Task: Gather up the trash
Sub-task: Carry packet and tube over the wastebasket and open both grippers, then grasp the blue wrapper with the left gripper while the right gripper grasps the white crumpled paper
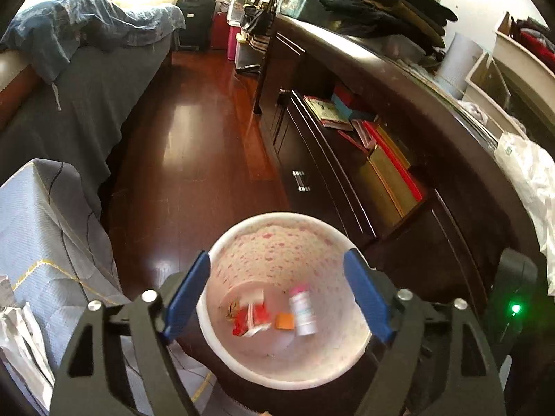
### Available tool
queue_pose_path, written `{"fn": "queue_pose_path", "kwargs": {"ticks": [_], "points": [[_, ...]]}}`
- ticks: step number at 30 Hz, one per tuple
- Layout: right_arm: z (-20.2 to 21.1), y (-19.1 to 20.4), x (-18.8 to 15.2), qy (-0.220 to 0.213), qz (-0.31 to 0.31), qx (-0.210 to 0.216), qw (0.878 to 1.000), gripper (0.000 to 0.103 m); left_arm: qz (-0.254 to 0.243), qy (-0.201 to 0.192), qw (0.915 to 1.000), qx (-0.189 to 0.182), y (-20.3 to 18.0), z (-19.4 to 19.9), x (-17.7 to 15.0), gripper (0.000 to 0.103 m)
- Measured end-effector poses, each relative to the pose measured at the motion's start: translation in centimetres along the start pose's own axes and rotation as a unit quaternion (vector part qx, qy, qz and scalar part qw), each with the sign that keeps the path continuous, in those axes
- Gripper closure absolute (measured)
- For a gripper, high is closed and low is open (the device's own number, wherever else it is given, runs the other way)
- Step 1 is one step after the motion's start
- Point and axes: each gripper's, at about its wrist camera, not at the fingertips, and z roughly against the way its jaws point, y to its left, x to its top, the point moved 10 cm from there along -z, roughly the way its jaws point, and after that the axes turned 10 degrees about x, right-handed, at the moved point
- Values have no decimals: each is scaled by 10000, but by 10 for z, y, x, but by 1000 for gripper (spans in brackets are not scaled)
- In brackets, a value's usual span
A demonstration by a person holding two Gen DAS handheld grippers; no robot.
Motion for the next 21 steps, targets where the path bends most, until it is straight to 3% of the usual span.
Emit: {"fn": "queue_pose_path", "kwargs": {"ticks": [6, 14, 21], "points": [[6, 6, -8, 73, 21, 44, 10000, 67, 109, -99, 9998, 138, 17, 19, 0, 21], [31, 44, -22, 111, 123, 348, 9993, 51, 151, -384, 9954, 870, 57, 68, -12, 16], [55, 90, -36, 135, 454, 632, 9969, 42, 624, -472, 9886, 1283, 112, 119, -32, 15]]}}
